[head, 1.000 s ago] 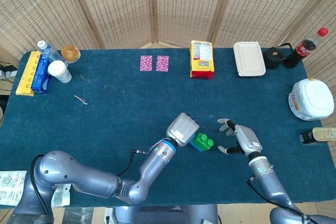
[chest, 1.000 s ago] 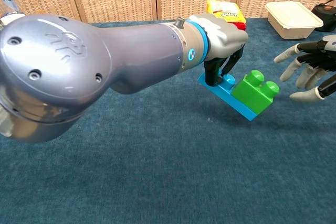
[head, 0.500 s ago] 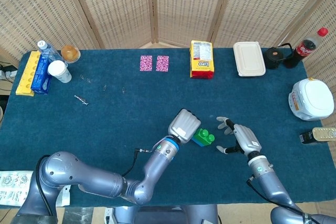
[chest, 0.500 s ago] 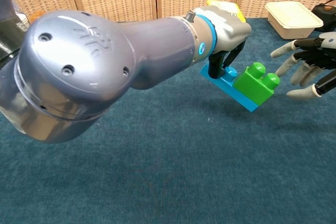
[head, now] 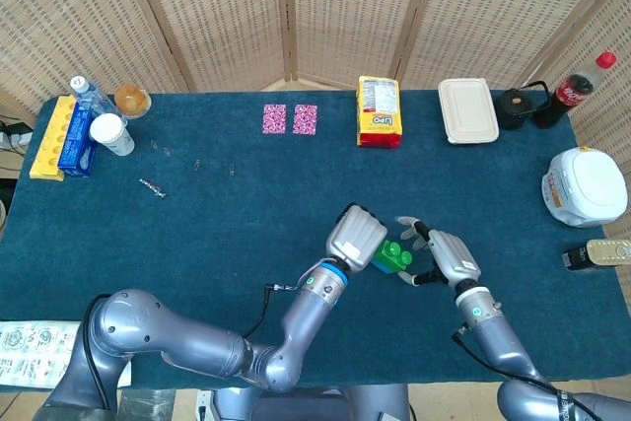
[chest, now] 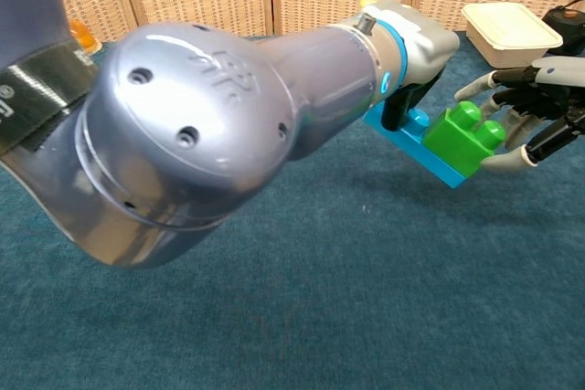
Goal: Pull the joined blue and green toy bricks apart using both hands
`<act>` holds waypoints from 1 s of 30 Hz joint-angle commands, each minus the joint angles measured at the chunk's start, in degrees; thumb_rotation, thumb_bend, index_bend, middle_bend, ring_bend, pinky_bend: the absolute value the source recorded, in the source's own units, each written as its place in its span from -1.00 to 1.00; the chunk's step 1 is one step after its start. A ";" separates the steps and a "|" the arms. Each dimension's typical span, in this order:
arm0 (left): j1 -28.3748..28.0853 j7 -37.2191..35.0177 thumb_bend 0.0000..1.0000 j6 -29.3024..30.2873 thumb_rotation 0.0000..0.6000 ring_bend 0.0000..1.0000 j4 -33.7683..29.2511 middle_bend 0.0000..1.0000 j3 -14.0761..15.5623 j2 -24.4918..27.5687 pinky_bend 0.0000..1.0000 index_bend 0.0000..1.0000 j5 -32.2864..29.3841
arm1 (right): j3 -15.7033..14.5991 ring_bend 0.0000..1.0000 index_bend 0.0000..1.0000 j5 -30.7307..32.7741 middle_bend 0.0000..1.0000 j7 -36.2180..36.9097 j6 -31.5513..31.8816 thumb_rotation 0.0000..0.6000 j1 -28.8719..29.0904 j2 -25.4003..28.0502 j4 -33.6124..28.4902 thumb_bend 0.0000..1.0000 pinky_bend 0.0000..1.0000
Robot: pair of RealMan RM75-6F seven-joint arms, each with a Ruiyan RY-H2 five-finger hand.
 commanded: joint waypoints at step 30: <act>1.20 2.53 -0.06 -0.31 1.00 -0.02 -2.21 0.12 1.07 0.72 0.10 0.46 0.93 | 2.06 0.39 0.07 1.72 0.23 1.68 2.31 1.00 0.88 -3.68 3.13 -0.44 -0.12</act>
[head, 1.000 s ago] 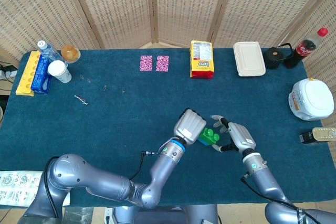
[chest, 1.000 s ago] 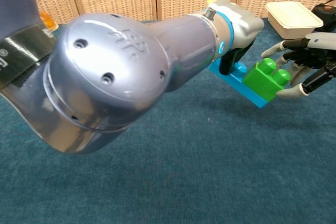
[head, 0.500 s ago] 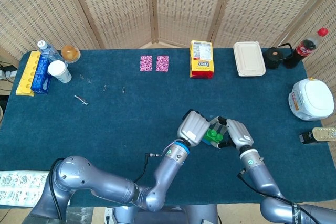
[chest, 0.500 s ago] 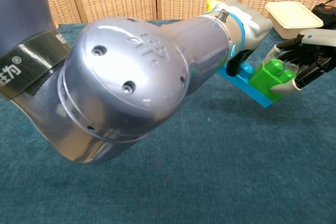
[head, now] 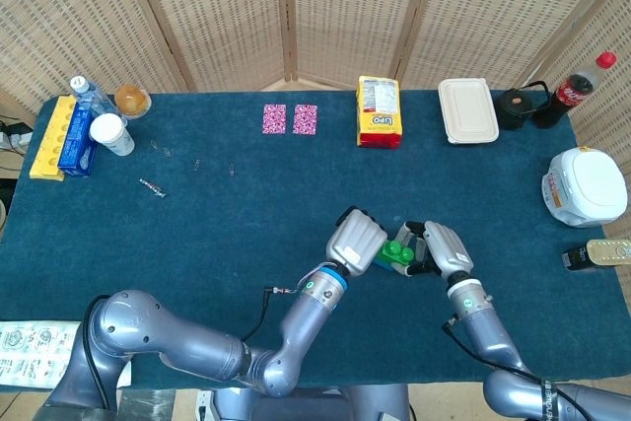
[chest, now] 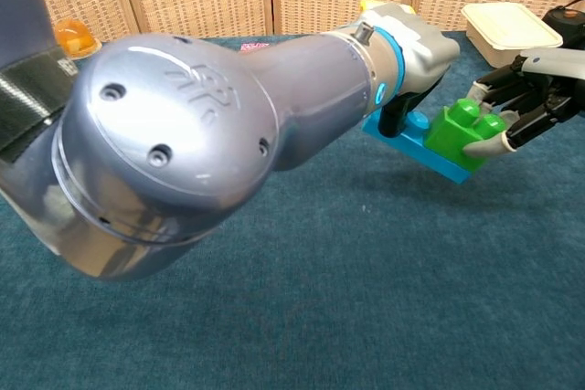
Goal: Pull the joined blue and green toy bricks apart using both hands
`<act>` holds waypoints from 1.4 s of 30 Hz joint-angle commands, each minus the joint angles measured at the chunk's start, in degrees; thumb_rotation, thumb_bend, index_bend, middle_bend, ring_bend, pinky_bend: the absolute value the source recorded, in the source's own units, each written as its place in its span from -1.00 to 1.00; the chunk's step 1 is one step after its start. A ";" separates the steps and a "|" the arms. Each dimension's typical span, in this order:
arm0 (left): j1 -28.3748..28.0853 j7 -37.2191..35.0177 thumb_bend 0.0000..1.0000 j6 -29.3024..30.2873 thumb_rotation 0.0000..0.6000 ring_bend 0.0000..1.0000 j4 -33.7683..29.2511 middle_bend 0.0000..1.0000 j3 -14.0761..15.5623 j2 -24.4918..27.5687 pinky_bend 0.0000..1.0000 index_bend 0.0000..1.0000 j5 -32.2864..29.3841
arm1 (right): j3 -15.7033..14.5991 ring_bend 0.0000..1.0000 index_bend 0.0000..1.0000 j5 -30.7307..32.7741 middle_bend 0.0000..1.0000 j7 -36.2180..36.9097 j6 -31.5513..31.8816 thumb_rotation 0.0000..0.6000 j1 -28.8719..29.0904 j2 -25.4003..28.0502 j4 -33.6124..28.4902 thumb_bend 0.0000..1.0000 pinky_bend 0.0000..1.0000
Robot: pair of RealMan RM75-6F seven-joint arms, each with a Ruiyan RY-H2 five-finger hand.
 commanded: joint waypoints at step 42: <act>17.27 -16.43 -0.07 4.67 1.00 -0.02 -15.10 0.12 11.75 15.39 0.10 0.46 16.68 | -5.97 -0.21 -0.41 -2.81 -0.27 -12.77 1.63 1.00 -0.12 2.68 2.44 -0.44 -0.46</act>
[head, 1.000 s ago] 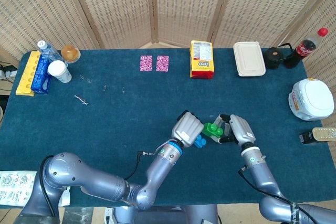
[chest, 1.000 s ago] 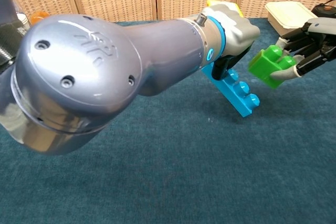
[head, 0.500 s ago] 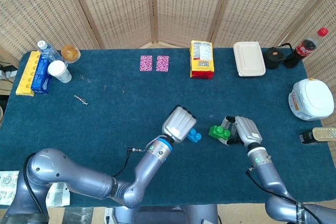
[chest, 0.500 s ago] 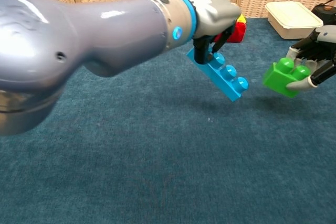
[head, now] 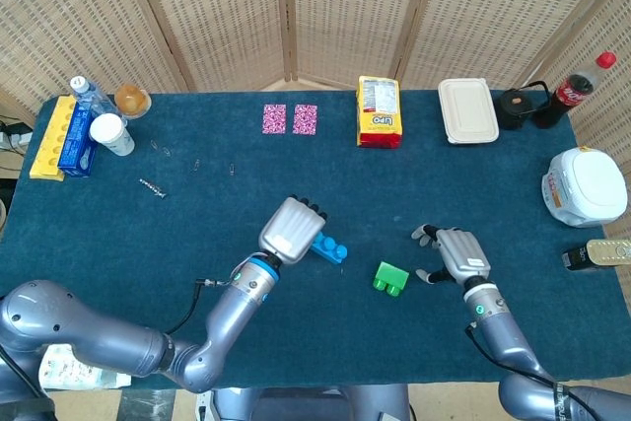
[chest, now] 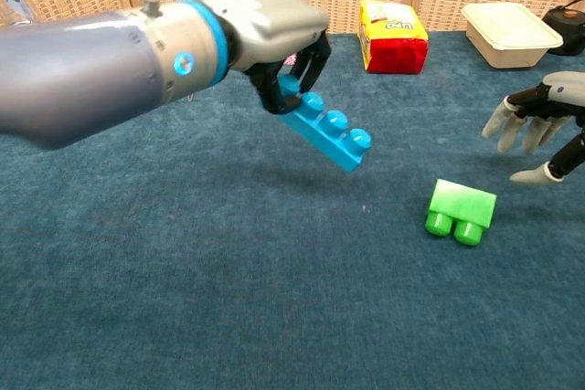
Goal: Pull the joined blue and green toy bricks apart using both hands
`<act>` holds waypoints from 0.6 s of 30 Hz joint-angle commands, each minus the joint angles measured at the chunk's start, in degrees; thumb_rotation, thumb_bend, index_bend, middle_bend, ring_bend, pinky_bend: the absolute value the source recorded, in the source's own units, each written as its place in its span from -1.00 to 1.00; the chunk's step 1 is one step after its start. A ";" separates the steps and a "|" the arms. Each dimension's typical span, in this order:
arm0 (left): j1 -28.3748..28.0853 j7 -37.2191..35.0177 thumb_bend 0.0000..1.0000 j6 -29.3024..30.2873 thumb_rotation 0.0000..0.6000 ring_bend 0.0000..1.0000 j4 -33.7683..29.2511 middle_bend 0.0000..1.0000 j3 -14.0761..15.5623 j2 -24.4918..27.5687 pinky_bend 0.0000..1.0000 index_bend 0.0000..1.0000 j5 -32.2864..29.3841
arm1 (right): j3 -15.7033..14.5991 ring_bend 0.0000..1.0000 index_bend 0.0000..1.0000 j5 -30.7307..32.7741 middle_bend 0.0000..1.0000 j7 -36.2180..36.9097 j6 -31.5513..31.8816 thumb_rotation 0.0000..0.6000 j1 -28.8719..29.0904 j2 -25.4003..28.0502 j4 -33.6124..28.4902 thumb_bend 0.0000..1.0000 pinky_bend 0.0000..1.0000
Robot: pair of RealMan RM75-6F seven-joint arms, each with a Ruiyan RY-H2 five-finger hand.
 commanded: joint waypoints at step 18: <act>7.14 -6.71 -0.27 -3.63 1.00 -0.13 9.71 0.02 2.33 -6.62 0.02 0.08 3.79 | 0.33 -0.21 -0.41 -2.06 -0.27 -0.22 4.10 1.00 -2.69 4.28 -3.25 -0.44 -0.46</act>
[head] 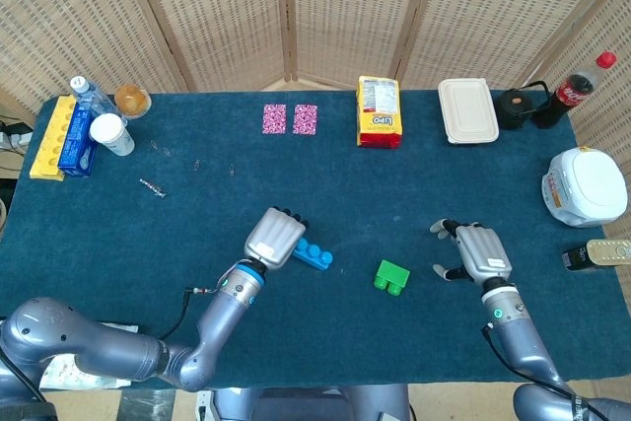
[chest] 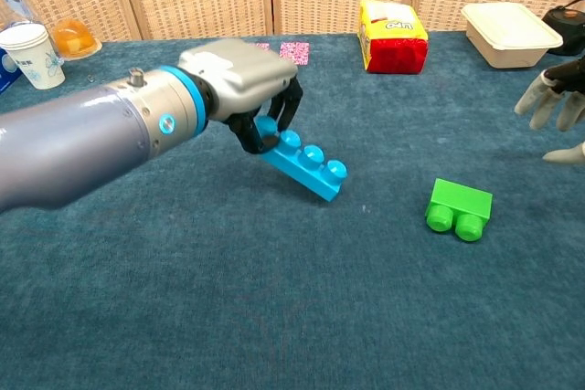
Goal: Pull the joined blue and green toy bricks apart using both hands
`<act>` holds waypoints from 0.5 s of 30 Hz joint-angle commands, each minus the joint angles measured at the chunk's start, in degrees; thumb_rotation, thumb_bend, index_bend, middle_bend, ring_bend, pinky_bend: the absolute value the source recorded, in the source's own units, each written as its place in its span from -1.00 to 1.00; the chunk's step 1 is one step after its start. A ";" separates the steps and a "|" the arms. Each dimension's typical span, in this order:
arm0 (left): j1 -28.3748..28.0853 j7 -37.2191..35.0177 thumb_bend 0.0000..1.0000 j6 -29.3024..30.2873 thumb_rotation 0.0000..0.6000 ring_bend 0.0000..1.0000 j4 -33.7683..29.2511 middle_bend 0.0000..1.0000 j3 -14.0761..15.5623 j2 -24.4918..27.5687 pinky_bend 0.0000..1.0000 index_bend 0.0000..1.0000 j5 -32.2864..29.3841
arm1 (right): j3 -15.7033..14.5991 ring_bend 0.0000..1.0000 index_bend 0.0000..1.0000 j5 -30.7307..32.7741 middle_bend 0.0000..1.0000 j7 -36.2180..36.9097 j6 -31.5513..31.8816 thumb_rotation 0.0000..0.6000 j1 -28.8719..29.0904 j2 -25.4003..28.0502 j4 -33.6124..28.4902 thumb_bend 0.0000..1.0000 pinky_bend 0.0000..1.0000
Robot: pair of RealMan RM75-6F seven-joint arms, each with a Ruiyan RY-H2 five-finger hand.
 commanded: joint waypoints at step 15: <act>6.68 -3.49 -0.67 2.84 1.00 -0.95 -10.56 -0.81 -1.44 7.86 -0.60 -1.00 -0.15 | 0.55 -0.21 -0.41 -1.75 -0.27 2.11 0.79 1.00 -1.33 1.22 0.36 -0.44 -0.47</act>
